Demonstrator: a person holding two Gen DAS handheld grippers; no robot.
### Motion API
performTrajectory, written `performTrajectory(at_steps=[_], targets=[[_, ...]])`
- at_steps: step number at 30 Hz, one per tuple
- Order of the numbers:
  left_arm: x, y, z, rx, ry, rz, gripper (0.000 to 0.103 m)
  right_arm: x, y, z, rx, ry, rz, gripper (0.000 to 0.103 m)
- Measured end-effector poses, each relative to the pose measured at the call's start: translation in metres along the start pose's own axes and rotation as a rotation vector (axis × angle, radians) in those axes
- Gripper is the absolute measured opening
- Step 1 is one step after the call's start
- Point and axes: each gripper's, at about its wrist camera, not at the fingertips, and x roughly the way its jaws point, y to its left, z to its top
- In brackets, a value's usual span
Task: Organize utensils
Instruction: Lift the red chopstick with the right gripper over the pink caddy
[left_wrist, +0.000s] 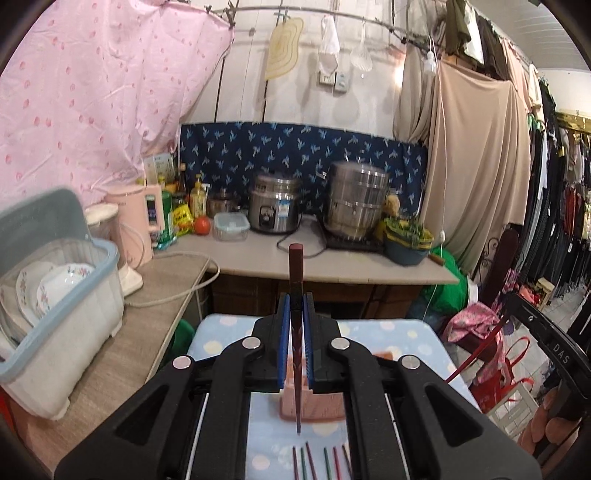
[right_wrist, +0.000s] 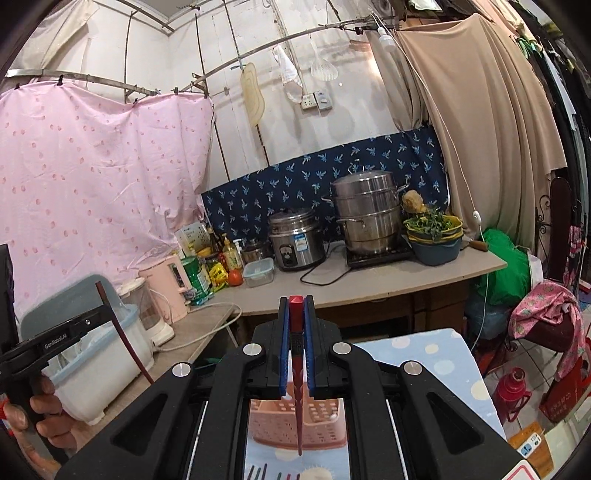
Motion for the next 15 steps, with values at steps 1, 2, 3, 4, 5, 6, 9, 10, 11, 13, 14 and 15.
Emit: performTrajectory(at_steps=[1,2,3,4,5,6,9,10,11,13,14,15], targets=[[0.001,-0.002,0.005,0.002,-0.011,0.000,0.007,0.003,0.001,0.007,0.002,-0.011,0.005,0.007],[0.002,-0.004,0.012,0.006,-0.031,-0.001,0.007,0.006,0.003,0.013,0.001,-0.025,0.005,0.007],[0.002,-0.006,0.016,0.008,-0.045,0.002,0.007,0.010,0.004,0.018,0.000,-0.037,0.005,0.007],[0.004,-0.007,0.019,0.010,-0.060,0.005,0.007,0.013,0.007,0.023,0.000,-0.045,0.006,0.007],[0.007,-0.008,0.024,0.009,-0.072,0.009,0.007,0.019,0.008,0.027,0.004,-0.048,0.008,0.007],[0.010,-0.008,0.028,0.005,-0.077,0.008,0.007,0.023,0.008,0.029,0.008,-0.051,0.010,0.007],[0.026,-0.010,0.039,-0.004,-0.085,0.012,0.007,0.039,0.008,0.036,0.024,-0.055,0.016,0.007],[0.032,-0.011,0.041,-0.005,-0.083,0.014,0.007,0.044,0.008,0.036,0.031,-0.053,0.020,0.007],[0.036,-0.012,0.042,-0.002,-0.079,0.015,0.007,0.050,0.007,0.035,0.038,-0.047,0.022,0.007],[0.046,-0.014,0.042,0.007,-0.071,0.021,0.007,0.060,0.007,0.032,0.045,-0.037,0.023,0.007],[0.051,-0.014,0.040,0.012,-0.063,0.022,0.007,0.066,0.005,0.029,0.048,-0.028,0.024,0.007],[0.055,-0.015,0.038,0.013,-0.055,0.021,0.007,0.071,0.005,0.027,0.050,-0.020,0.024,0.007]])
